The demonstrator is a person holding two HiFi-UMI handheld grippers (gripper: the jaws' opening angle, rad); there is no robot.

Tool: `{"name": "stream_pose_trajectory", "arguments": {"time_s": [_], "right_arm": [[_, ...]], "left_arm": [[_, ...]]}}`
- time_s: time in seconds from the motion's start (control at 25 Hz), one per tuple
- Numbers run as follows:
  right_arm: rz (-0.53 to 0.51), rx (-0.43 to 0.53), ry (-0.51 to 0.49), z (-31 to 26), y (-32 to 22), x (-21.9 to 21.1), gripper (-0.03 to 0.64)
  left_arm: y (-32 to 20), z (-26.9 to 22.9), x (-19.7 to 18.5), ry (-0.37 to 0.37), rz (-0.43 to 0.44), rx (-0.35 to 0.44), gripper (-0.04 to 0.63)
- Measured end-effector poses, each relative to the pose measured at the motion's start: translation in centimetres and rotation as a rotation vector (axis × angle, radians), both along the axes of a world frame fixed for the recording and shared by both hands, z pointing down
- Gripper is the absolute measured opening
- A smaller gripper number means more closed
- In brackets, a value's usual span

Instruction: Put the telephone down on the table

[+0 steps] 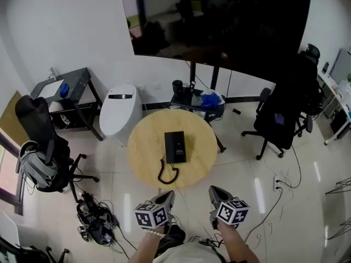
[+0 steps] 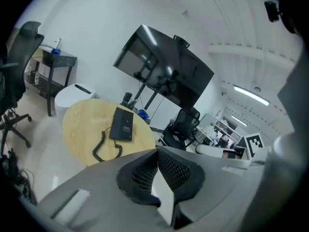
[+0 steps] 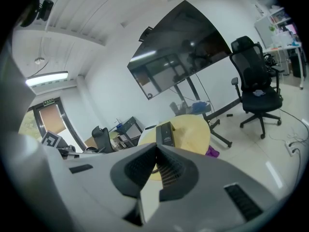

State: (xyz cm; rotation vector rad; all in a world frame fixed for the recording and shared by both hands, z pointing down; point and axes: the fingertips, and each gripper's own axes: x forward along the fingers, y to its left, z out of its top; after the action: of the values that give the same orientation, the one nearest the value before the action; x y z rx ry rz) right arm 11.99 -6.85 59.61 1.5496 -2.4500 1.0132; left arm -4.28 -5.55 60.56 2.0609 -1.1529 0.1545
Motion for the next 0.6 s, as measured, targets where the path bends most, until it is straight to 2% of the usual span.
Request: {"name": "stream_pose_trajectory", "arguments": {"time_s": [0.28, 0.6], "right_arm": [[-0.062, 0.046, -0.054, -1.0, 4.9, -0.2, 0.006], [-0.170, 0.105, -0.034, -3.4, 8.0, -2.8, 0.006]], "left_arm": [[5.4, -2.3, 0.9, -0.044, -0.050, 0.051, 0.000], [8.4, -3.9, 0.1, -0.028, -0.110, 0.084, 0.000]]}}
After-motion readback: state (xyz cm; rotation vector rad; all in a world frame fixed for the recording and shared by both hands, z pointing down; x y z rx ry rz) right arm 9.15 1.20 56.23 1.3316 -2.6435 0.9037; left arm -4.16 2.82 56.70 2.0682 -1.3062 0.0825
